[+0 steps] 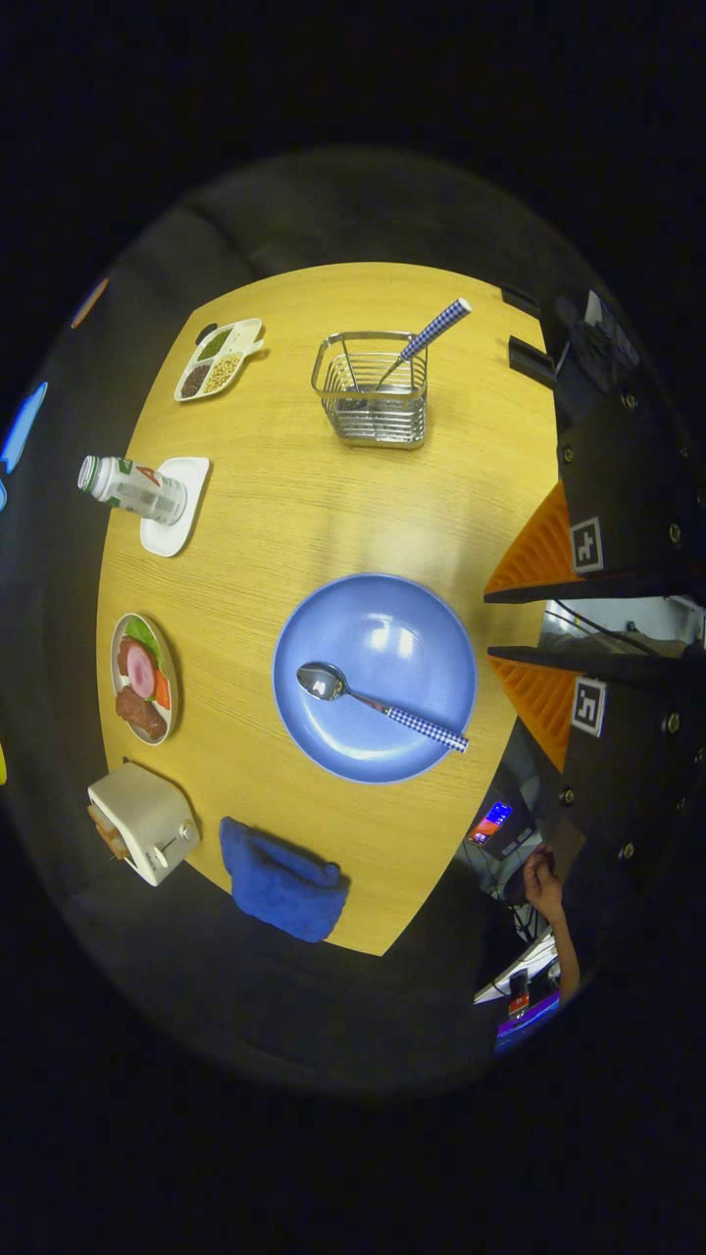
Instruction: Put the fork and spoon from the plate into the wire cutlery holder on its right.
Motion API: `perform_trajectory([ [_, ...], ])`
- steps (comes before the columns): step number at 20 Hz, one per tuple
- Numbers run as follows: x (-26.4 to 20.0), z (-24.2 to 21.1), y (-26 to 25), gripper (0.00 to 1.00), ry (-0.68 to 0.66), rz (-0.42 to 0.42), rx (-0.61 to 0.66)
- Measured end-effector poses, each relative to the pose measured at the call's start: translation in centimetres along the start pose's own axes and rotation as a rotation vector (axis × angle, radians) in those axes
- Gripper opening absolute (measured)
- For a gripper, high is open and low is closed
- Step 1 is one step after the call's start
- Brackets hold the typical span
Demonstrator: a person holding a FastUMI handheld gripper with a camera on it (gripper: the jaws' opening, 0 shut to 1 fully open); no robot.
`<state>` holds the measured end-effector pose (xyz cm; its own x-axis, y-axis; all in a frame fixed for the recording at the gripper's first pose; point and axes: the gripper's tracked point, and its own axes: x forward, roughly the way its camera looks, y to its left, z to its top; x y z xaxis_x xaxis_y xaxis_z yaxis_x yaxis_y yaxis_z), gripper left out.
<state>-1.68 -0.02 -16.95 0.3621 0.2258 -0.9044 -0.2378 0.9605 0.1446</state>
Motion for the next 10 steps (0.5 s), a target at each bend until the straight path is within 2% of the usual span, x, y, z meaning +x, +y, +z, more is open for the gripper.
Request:
perform_trajectory([
  [4, 1.6, 0.2, 2.3, 0.24, 0.008, 0.020, -0.027],
  [10, 3.1, 1.2, 3.6, 0.24, 0.010, 0.030, 0.013],
])
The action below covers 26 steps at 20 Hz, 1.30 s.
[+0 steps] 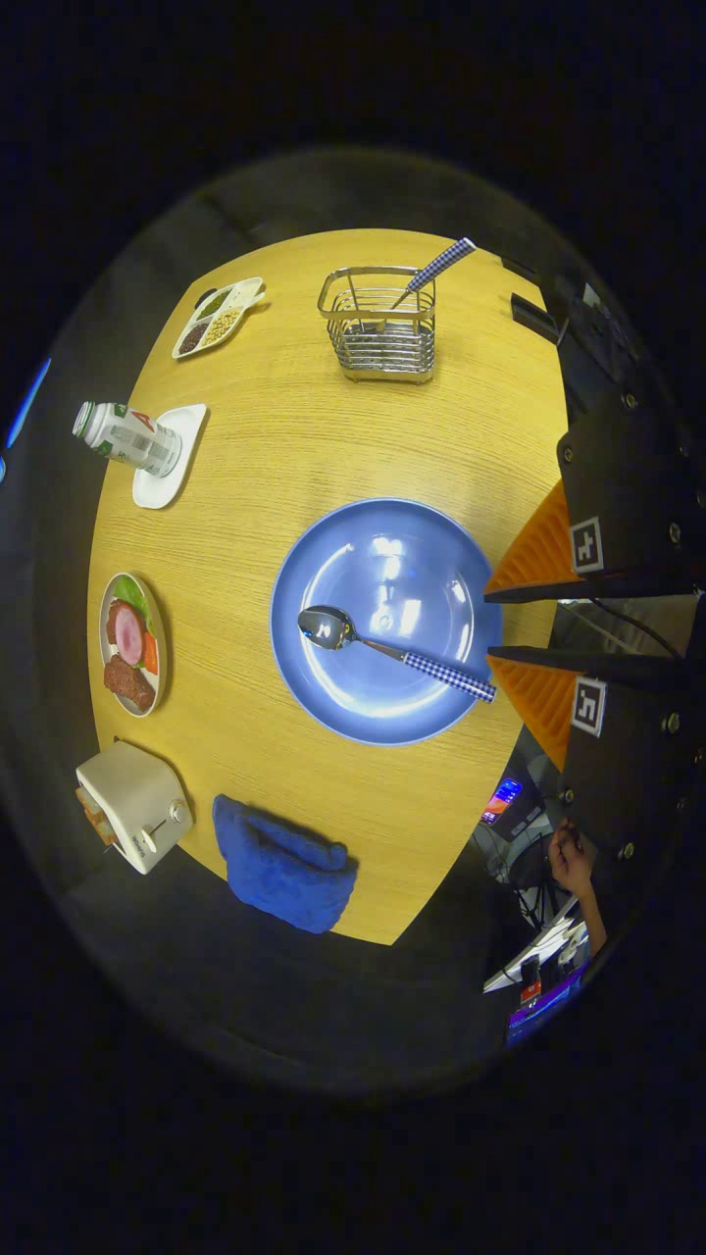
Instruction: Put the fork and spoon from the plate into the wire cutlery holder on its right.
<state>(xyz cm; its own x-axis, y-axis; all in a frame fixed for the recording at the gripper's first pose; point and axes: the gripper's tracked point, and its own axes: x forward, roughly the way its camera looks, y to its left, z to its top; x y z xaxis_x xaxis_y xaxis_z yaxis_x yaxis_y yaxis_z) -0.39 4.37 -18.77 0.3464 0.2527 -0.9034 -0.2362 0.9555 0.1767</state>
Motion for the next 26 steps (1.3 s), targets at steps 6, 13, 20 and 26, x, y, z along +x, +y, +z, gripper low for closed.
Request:
perform_trajectory([
  [6, 2.1, 0.7, 0.9, 0.27, 0.044, 0.007, 0.033],
  [13, 5.2, 1.3, 1.9, 0.27, 0.095, 0.042, 0.088],
  [20, 8.1, 1.0, 3.9, 0.28, 0.146, 0.056, 0.119],
  [26, 9.8, -0.4, 4.4, 0.28, 0.191, 0.047, 0.105],
])
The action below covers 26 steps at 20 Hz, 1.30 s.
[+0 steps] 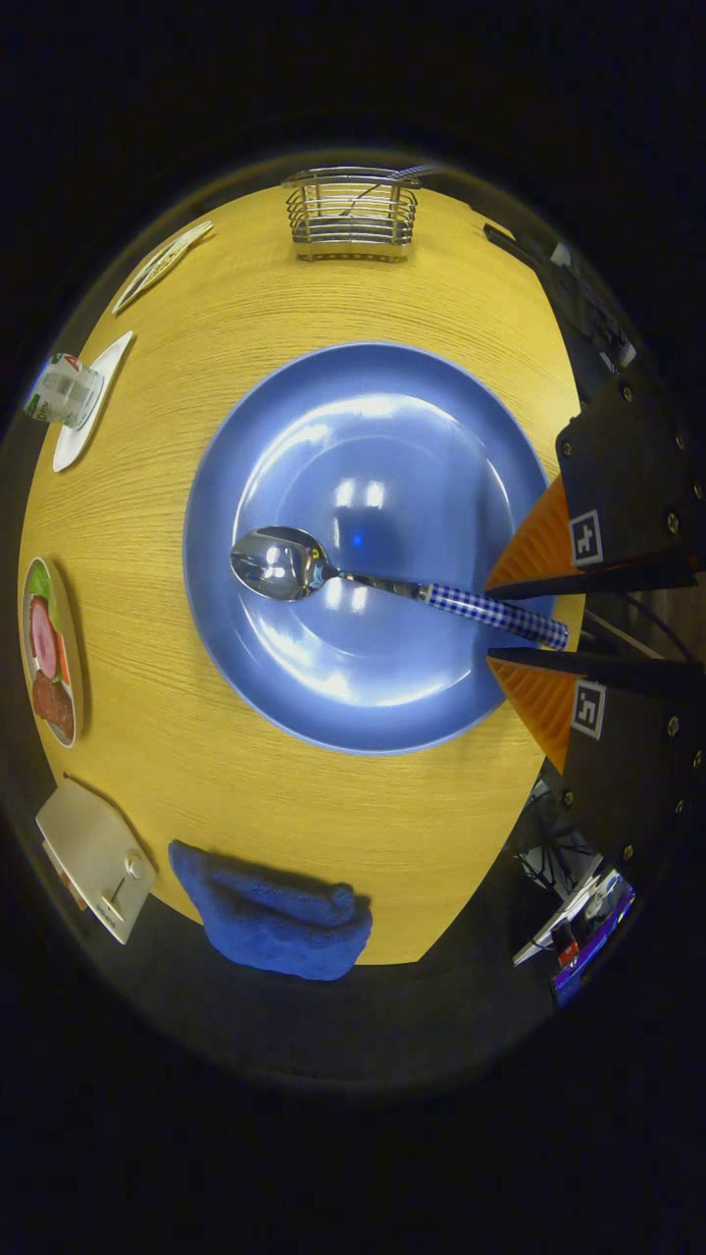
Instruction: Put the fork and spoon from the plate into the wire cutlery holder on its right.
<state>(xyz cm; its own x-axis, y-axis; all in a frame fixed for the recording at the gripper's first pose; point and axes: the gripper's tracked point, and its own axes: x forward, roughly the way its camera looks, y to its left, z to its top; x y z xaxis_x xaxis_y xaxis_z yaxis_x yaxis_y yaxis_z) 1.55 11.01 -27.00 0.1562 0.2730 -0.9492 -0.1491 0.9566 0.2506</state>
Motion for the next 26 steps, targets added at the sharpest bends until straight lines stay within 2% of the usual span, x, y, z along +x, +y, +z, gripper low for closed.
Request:
perform_trajectory([
  [5, -0.3, -0.6, -0.3, 0.28, 0.013, -0.003, -0.009],
  [6, 0.7, -0.6, -0.6, 0.21, 0.025, -0.012, -0.026],
  [7, 1.5, -1.5, -1.1, 0.21, 0.023, -0.027, -0.043],
  [8, 1.6, -0.3, -1.0, 0.15, 0.009, -0.009, -0.040],
  [9, 0.7, -0.8, -1.4, 0.09, 0.028, -0.026, -0.069],
  [16, -1.5, -1.7, -4.1, 0.09, 0.077, -0.080, -0.197],
  [26, -5.8, -2.1, -8.5, 0.09, 0.084, -0.102, -0.233],
])
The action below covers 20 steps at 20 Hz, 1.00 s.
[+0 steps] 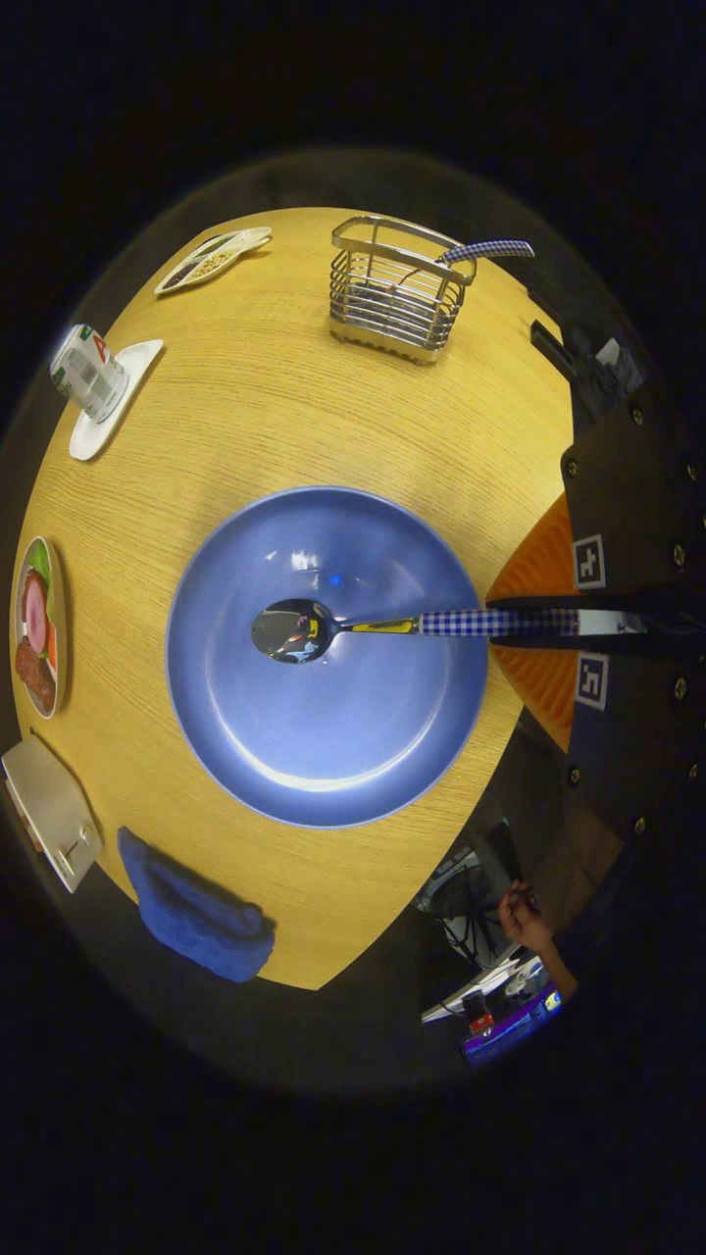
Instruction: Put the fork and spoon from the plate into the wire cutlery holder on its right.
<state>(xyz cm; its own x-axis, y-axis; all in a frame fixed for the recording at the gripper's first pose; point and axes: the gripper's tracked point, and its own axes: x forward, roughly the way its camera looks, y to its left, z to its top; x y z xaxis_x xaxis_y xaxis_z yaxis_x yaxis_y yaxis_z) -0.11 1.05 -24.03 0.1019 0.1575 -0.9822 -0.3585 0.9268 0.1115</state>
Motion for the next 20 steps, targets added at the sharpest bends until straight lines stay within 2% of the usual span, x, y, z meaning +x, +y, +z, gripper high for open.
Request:
perform_trajectory([
  [7, -3.6, -0.4, -1.0, 0.09, 0.001, 0.038, -0.041],
  [10, -5.6, -1.3, -2.7, 0.09, 0.019, 0.010, -0.067],
  [20, -11.1, -3.3, -8.7, 0.09, 0.013, -0.022, 0.011],
])
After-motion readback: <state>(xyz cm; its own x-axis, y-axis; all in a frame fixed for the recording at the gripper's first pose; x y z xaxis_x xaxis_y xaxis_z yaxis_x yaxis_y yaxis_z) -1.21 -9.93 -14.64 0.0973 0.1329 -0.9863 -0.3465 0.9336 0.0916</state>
